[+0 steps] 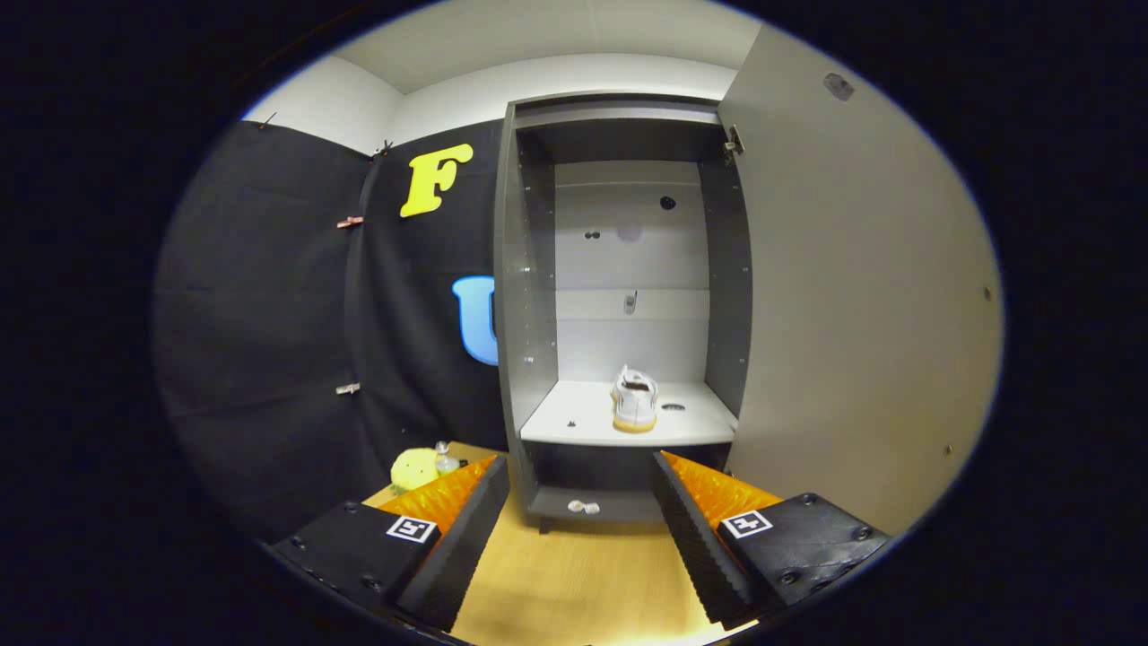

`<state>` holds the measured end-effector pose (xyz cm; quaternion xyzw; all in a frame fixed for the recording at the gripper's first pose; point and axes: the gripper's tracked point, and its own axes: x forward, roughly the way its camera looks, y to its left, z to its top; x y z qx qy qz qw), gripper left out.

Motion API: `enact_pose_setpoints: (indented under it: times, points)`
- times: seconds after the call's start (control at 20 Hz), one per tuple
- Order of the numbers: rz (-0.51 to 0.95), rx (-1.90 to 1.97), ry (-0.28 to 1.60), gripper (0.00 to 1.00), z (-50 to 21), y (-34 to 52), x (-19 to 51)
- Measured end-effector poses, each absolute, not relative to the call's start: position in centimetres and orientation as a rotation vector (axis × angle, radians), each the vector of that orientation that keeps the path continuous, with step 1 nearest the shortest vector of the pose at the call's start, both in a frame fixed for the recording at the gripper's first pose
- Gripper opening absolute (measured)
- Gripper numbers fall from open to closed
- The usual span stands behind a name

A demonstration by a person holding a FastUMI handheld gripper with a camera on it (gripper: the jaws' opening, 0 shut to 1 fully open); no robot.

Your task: Open the shoe cabinet door, grab the shoes and put them into the shoe cabinet, then close the shoe cabinet door.

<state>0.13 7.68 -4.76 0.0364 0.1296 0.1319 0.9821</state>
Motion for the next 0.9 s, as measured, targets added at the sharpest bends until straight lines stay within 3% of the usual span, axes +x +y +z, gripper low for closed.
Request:
enact_pose_setpoints:
  times: [0.5, 0.9]
  points:
    - [0.331, 0.138, 0.297, 0.98, -5.6, -4.1, -10.3]
    - [0.225, 0.2, 0.191, 0.98, -0.5, -18.4, -9.4]
